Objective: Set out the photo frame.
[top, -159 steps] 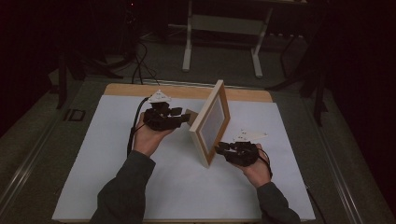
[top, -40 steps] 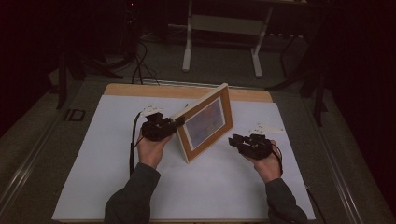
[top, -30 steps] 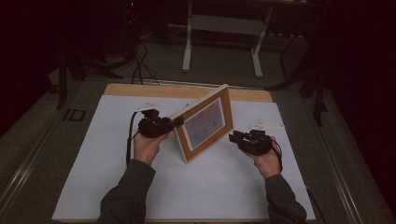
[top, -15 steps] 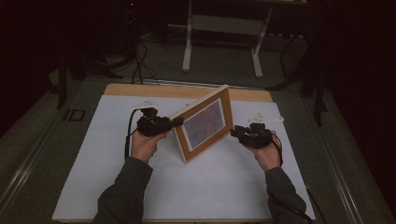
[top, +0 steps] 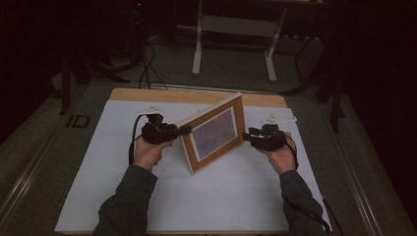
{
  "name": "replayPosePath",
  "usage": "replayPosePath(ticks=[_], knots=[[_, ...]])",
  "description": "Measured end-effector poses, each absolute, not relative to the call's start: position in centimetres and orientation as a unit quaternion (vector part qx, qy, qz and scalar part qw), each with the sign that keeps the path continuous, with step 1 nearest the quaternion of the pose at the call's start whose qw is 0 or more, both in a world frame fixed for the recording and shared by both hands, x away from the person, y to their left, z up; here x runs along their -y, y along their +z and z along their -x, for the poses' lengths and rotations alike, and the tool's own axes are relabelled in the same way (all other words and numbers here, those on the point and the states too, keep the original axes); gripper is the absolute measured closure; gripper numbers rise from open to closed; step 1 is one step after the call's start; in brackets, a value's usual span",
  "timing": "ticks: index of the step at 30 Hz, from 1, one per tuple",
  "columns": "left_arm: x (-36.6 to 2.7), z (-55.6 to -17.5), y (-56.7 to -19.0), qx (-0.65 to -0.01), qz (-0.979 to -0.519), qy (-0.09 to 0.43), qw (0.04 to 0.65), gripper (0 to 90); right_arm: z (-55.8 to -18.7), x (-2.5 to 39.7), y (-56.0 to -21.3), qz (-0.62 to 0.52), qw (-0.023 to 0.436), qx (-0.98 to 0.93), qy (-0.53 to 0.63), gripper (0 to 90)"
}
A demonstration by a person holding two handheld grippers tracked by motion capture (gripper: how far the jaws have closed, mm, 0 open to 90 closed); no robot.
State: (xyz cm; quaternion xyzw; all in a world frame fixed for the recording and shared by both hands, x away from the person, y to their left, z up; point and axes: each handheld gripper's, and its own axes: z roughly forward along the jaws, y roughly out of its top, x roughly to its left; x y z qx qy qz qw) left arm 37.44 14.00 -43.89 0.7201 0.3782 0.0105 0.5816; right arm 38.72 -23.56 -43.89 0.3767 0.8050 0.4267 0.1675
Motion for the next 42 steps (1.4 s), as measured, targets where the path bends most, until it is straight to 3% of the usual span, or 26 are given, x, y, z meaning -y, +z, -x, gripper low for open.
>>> replayPosePath(ticks=[19,42], knots=[[-14.4,-37.3,-43.8,-0.361,-0.73,-0.006,0.581,71.8,-39.6,22.9,-42.0,-0.37,0.179,-0.805,0.427,52.5],[-14.4,-37.4,-43.9,-0.332,-0.738,-0.022,0.587,71.7,-41.8,23.5,-42.6,-0.404,0.168,-0.79,0.43,45.7]])
